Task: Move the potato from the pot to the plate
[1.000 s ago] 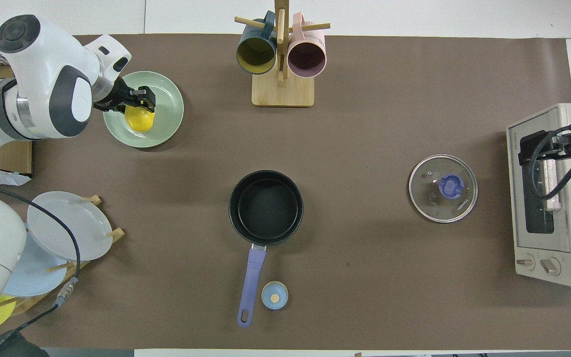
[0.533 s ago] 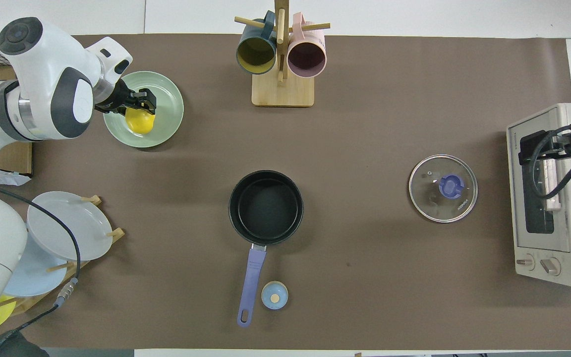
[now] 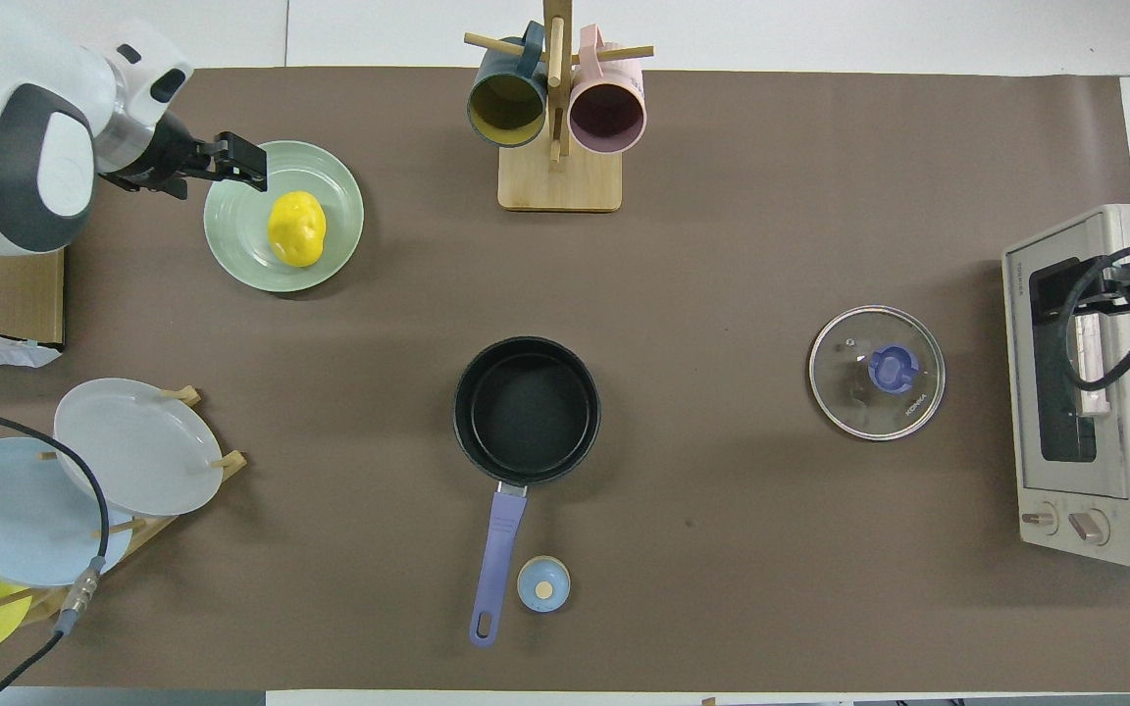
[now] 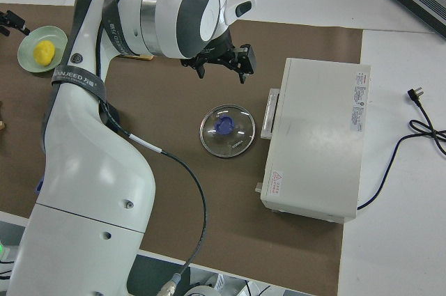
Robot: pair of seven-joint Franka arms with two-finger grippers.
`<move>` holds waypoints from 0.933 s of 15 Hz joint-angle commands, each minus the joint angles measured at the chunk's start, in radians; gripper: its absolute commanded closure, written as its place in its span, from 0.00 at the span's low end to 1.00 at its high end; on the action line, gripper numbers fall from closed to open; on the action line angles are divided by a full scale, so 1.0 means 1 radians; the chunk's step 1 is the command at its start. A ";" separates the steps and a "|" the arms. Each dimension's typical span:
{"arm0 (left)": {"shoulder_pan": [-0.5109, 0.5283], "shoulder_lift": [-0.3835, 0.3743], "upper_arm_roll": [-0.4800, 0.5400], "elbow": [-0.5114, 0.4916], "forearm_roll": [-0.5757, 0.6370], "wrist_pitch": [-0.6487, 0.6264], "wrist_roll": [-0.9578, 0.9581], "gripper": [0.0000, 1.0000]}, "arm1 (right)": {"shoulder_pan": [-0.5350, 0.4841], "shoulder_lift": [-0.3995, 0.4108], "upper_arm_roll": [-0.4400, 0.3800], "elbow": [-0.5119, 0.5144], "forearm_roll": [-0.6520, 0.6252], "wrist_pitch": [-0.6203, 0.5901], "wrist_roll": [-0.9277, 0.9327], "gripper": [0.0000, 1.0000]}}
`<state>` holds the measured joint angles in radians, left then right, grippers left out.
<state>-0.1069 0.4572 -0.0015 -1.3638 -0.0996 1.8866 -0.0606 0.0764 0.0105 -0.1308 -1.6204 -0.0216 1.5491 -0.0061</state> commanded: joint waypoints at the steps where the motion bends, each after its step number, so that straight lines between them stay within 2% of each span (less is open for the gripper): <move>1: 0.030 -0.132 0.005 -0.027 0.012 -0.115 0.005 0.00 | 0.003 0.002 -0.009 0.013 0.015 -0.006 -0.012 0.00; 5: 0.052 -0.279 0.005 -0.040 0.014 -0.274 0.004 0.00 | 0.003 0.002 -0.010 0.011 0.015 -0.006 -0.006 0.00; 7: 0.052 -0.327 0.005 -0.064 0.015 -0.357 0.005 0.00 | 0.002 0.002 -0.009 0.011 0.015 -0.006 -0.008 0.00; 11: 0.039 -0.425 0.000 -0.223 0.060 -0.350 0.010 0.00 | 0.002 0.000 -0.009 0.010 0.015 -0.007 -0.009 0.00; 12: 0.029 -0.433 0.003 -0.245 0.070 -0.331 0.010 0.00 | 0.002 0.000 -0.009 0.008 0.015 -0.007 -0.009 0.00; 14: -0.002 -0.428 -0.002 -0.226 0.147 -0.328 0.010 0.00 | 0.000 -0.001 -0.009 0.004 0.015 -0.007 -0.011 0.00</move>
<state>-0.0757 0.0635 -0.0029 -1.5503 -0.0213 1.5325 -0.0577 0.0763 0.0106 -0.1323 -1.6195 -0.0213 1.5490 -0.0061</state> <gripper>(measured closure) 0.000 0.000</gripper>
